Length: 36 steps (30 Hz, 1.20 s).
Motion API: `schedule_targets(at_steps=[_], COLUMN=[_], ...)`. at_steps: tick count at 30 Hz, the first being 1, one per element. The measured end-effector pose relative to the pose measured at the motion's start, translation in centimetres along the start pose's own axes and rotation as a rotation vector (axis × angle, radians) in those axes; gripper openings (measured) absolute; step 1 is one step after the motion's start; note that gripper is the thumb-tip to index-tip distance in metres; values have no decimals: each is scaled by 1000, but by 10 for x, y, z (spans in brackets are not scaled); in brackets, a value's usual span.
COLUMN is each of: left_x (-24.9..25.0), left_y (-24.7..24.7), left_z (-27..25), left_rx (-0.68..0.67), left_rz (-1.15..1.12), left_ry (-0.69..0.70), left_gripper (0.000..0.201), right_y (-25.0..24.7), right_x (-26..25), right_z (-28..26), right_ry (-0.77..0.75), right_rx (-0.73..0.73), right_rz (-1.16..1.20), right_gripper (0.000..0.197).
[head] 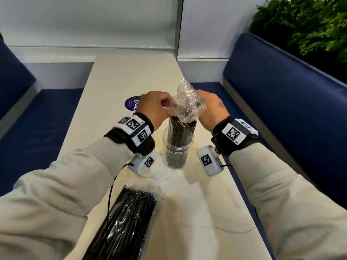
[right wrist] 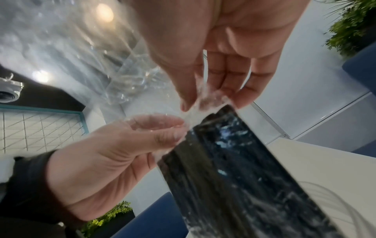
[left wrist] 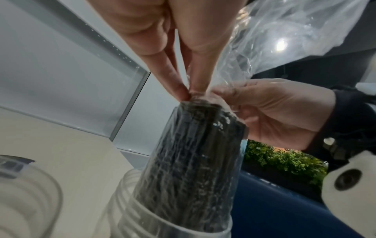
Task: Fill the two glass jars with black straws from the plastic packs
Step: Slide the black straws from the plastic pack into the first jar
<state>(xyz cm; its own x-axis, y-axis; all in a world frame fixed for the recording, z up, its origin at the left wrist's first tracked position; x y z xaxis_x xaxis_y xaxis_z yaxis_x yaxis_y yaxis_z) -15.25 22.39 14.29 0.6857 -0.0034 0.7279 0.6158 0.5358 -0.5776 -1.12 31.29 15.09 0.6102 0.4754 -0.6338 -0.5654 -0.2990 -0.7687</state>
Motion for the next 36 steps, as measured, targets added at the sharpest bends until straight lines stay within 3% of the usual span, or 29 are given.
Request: schedule_targets(at_steps=[1,4,7,10,15,17,19,22,24,28,36], left_x=[0,0,7,7,16,22,24,21,21,17,12], left_y=[-1,-2,-2,-1,-8,-11,-11,-8,-7,-7,-5], left_z=[1,3,4,3,-4,-5,-5,-4,-3,-1,1], left_rx=[0,12,8,-17,-234,-271,-256,-176,-130,-121,-84], left_rz=[1,-17,-61,-145,42,140,203,224,214,105,18], left_ry=[-12,-6,17,-13,-22,-16,-33,-46,-48,-27,36], left_gripper=[12,11,2,19,25,17,14,21,8,12,10], right_y=[-1,-3,-4,-1,-4,-6,-6,-5,-3,-3,-1], right_x=[-1,0,1,0,-2,-4,-6,-7,-2,8,10], right_z=[-2,-6,-6,-1,5,5,3,5,9,6,8], right_ry=[-15,2,29,0,-49,-11,-18,-59,-55,2,-29], right_rx=[-29,-118,-96,-67,-94,-149,-173,-112,-73,-50,-51], right_rz=[56,24,-135,-267,-330,-246,-239,-166,-61,43,-71], right_gripper=[7,21,42,19,18,25,26,10,12,19,17])
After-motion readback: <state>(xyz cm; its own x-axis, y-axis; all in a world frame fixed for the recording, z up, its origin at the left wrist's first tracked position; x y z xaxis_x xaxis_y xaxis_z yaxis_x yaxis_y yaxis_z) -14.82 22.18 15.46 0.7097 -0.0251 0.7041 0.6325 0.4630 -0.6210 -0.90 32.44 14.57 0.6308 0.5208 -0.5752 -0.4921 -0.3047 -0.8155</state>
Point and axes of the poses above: each hand's wrist, its own z-axis towards the middle knuckle, its own y-axis out of the palm, x = y × z, the point moved 2 cm from there along z, towards the middle knuckle, and after that the axes turned 8 degrees about y, right-handed, at the moved point
